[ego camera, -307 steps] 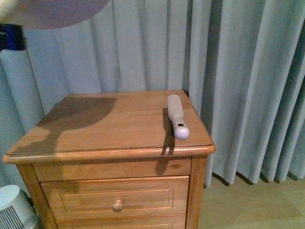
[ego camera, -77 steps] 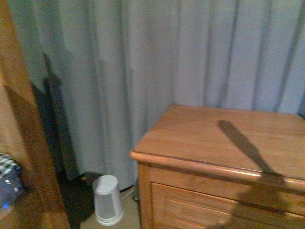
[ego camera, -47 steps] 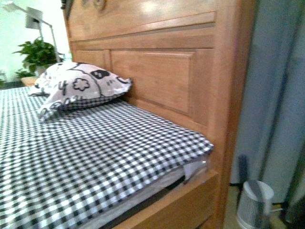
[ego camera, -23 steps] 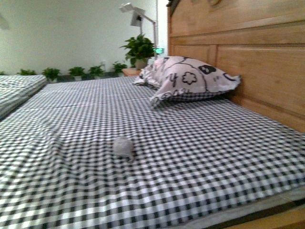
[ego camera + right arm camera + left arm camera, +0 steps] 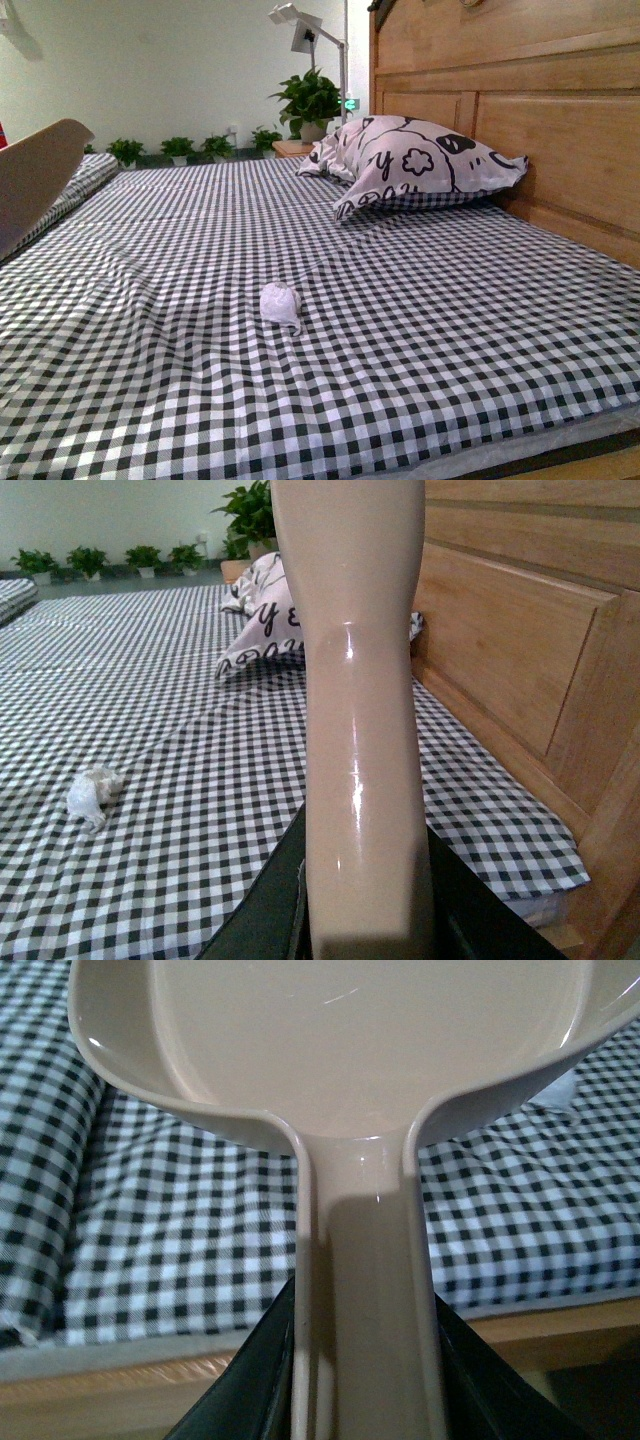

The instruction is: Clean up trash

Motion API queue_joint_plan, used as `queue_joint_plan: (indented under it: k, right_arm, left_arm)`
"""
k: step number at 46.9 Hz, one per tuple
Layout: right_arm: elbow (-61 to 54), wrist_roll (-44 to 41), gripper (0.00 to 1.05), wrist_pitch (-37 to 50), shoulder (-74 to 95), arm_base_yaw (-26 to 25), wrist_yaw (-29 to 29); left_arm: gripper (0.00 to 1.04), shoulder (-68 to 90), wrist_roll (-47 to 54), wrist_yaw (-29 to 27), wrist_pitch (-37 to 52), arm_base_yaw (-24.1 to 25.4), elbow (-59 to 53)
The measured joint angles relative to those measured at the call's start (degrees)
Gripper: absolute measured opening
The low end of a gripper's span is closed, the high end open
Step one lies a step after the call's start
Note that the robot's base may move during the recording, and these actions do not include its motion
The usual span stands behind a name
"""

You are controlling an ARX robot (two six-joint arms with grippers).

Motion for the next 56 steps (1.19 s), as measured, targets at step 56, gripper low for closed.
queue_joint_plan:
  k: [56]
  right_arm:
    - [0.0,0.0,0.19,0.0,0.0,0.0,0.1]
  left_arm:
    - [0.28,52.2,37.9,9.3,8.0,-9.3,19.9]
